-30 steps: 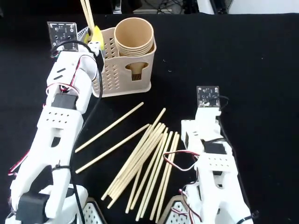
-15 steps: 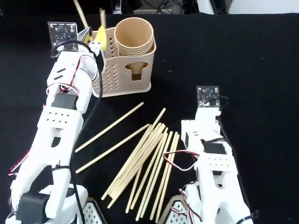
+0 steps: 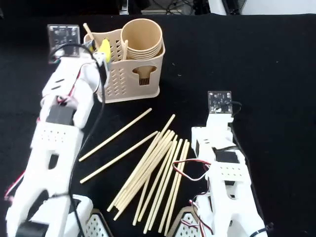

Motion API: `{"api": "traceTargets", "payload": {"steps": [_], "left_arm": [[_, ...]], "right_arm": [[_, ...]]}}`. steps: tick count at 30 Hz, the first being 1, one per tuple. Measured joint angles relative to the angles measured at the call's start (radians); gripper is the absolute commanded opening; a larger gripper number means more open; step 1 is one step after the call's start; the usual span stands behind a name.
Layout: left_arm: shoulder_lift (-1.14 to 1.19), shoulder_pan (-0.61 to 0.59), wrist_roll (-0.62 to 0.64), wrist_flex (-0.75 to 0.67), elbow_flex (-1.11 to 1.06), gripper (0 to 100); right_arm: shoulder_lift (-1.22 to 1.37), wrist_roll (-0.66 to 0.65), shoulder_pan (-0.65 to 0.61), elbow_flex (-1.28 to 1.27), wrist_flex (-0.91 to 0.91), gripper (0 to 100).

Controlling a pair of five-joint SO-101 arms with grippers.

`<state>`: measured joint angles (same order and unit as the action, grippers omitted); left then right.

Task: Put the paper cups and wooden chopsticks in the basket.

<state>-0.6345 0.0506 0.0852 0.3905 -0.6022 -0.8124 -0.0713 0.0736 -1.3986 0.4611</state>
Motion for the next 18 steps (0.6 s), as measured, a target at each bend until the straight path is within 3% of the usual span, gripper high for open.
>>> {"api": "traceTargets", "payload": {"steps": [5, 8, 12, 18], "left_arm": [[-0.239, 0.017, -0.012, 0.245, 0.0, 13], [-0.292, 0.063, -0.101, 0.437, -0.031, 13], [-0.232, 0.124, -0.249, 0.637, -0.12, 14], [-0.005, 0.146, -0.5, 0.744, -0.198, 22]], "right_arm": [[0.0, 0.0, 0.0, 0.0, 0.0, 1.2], [0.0, 0.0, 0.0, -0.002, -0.008, 1.2], [0.0, 0.0, 0.0, -0.006, -0.025, 1.2], [0.0, 0.0, 0.0, -0.006, -0.025, 1.2]]}}
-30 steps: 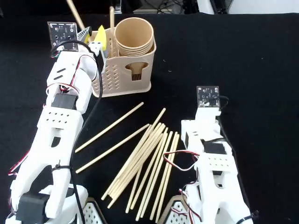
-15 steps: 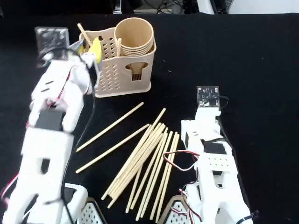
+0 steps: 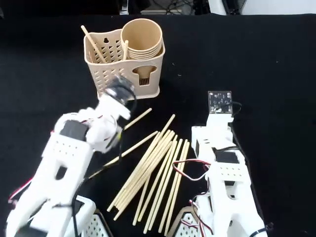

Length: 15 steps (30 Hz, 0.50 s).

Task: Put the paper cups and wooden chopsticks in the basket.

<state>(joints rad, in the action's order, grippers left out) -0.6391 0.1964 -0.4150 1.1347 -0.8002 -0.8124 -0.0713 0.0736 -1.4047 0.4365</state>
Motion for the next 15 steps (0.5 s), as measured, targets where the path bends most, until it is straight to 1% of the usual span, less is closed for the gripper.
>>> {"api": "traceTargets", "payload": {"steps": [2, 4, 9, 12, 15], "left_arm": [[0.086, 0.0, -0.08, 0.006, -0.005, 25], [0.169, 0.0, -0.14, 0.006, -0.005, 24], [0.319, 0.0, -0.241, -0.054, -0.005, 22], [0.387, -0.035, -0.295, -0.118, -0.005, 22], [0.448, -0.08, -0.339, -0.138, -0.005, 22]], "right_arm": [[0.0, 0.0, 0.0, 0.0, 0.0, 1.2], [0.0, 0.0, 0.0, 0.0, 0.0, 1.2], [0.0, 0.0, 0.0, 0.0, 0.0, 1.2], [0.0, 0.0, 0.0, 0.0, 0.0, 1.2], [0.0, 0.0, 0.0, 0.0, 0.0, 1.2]]}}
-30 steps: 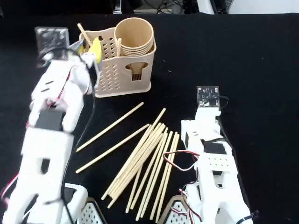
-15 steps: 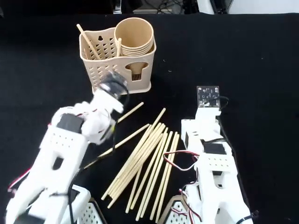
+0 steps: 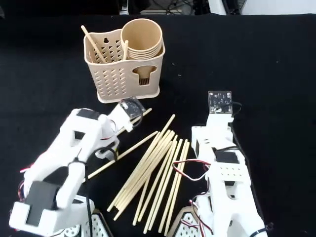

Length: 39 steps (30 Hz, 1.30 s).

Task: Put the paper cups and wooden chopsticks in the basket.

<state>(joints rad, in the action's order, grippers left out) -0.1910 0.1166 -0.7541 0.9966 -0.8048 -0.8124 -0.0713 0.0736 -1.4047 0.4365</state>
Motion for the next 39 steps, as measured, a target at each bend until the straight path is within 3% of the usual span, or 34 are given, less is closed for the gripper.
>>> {"api": "traceTargets", "payload": {"steps": [13, 24, 34, 39], "left_arm": [[0.077, -0.064, -0.017, -0.072, 0.005, 22], [0.081, 0.058, -0.017, 0.091, 0.031, 22], [0.074, 0.035, -0.002, 0.17, 0.101, 22], [-0.038, 0.038, 0.029, 0.209, 0.075, 22]], "right_arm": [[0.0, 0.0, 0.0, 0.0, 0.0, 1.2], [0.0, 0.0, 0.0, 0.0, -0.002, 1.2], [0.0, 0.0, 0.0, 0.0, -0.002, 1.2], [0.0, 0.0, 0.0, 0.0, -0.002, 1.2]]}}
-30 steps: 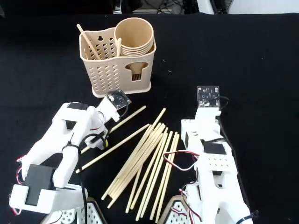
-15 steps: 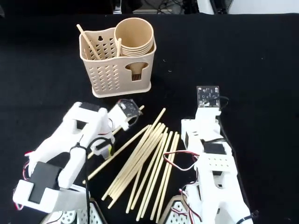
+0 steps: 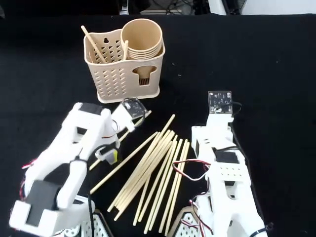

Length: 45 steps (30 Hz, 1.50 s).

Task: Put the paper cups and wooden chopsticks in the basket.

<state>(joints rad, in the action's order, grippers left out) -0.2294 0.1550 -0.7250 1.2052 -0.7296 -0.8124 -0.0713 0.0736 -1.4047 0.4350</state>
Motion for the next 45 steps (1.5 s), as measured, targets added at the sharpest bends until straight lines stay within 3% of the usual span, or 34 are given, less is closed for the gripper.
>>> {"api": "traceTargets", "payload": {"steps": [6, 10, 25, 45], "left_arm": [[-0.137, 0.041, 0.005, -0.143, -0.203, 22], [-0.166, 0.046, 0.023, -0.193, -0.261, 28], [-0.173, 0.048, 0.046, -0.157, -0.245, 29], [-0.173, 0.015, 0.002, -0.226, -0.298, 29]], "right_arm": [[0.0, 0.0, 0.0, 0.0, 0.0, 1.2], [0.0, 0.0, 0.0, 0.0, 0.0, 1.2], [0.0, 0.0, 0.0, -0.006, 0.0, 1.2], [0.0, 0.0, 0.0, -0.006, -0.002, 1.2]]}}
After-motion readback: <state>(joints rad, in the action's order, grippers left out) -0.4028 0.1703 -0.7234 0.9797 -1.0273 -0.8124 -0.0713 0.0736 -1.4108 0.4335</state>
